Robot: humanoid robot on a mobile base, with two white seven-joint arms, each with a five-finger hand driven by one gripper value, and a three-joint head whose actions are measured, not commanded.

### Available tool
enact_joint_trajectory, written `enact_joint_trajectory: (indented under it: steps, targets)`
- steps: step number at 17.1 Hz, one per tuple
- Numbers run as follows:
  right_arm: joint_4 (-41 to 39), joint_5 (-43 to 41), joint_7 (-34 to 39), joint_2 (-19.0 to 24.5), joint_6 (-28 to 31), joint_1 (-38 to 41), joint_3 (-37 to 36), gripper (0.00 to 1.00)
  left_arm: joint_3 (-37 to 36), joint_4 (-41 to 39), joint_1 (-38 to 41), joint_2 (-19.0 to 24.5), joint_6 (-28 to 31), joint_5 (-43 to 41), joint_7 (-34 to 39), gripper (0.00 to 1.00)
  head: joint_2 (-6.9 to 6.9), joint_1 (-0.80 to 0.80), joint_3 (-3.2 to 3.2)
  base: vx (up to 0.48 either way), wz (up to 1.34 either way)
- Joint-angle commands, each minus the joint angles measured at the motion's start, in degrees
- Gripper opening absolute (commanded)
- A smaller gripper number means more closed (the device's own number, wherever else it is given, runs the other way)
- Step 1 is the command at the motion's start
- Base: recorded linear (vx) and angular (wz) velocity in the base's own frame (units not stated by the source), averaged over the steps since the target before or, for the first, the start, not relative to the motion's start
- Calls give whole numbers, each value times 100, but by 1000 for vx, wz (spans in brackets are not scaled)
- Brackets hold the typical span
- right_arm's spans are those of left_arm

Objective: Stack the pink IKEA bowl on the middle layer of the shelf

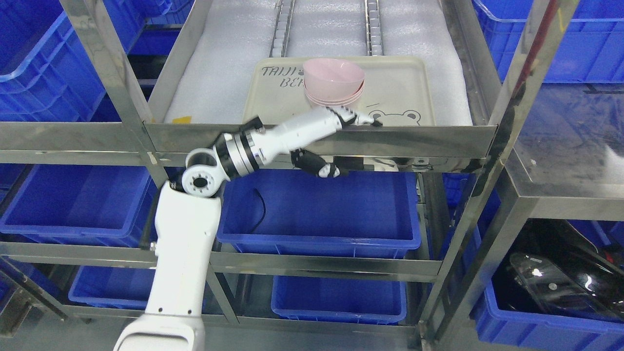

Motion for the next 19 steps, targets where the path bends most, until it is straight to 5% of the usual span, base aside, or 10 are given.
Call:
enact_joint_trajectory:
  steps: [1, 6, 10, 19]
  targets:
    - [-100, 0, 3, -100, 4, 123, 0, 100, -1186, -713, 2230, 99, 8, 560, -129, 88, 0, 0, 0, 0, 0]
    - [-100, 0, 3, -100, 4, 123, 0, 100, -932, -608, 2744, 99, 8, 841, 386, 90, 0, 0, 0, 40, -83]
    - [-100, 0, 3, -100, 4, 123, 0, 100, -808, -634, 2087, 99, 8, 850, 2049, 90, 0, 0, 0, 77, -15]
    - [-100, 0, 3, -100, 4, 123, 0, 100, -563, -933, 715, 99, 8, 850, 3361, 90, -1, 0, 0, 24, -26]
